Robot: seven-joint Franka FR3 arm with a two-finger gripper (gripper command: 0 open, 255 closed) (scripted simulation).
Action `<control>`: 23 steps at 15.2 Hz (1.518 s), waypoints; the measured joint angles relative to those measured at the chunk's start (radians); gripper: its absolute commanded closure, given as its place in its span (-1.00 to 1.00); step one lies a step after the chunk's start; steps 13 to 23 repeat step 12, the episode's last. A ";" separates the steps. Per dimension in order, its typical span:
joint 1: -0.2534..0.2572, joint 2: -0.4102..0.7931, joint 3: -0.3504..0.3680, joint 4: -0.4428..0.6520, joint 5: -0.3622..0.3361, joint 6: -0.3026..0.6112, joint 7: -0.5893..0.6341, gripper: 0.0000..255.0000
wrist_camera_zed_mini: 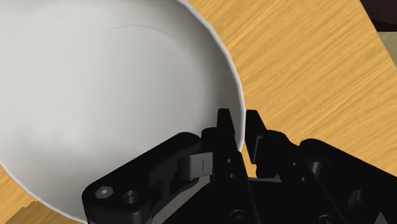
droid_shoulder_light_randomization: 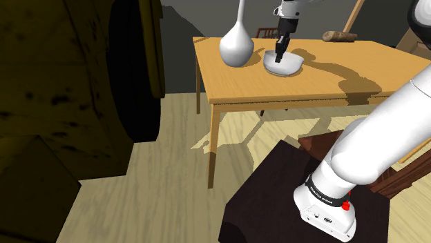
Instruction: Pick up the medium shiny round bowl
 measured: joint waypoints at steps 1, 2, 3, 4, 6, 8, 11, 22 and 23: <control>0.001 -0.001 0.001 0.013 0.000 -0.014 0.001 1.00; 0.001 0.003 0.001 0.031 0.002 -0.030 -0.002 1.00; 0.001 0.003 0.001 0.043 0.002 -0.042 -0.001 1.00; 0.003 0.004 0.003 0.058 0.003 -0.056 0.000 1.00; 0.003 0.012 0.001 0.088 0.006 -0.079 -0.004 1.00; 0.004 0.019 0.002 0.127 0.010 -0.111 -0.004 1.00; 0.005 0.023 0.002 0.168 0.012 -0.149 -0.007 1.00; 0.005 0.026 0.002 0.181 0.013 -0.159 -0.008 1.00; 0.005 0.026 0.002 0.181 0.013 -0.159 -0.008 1.00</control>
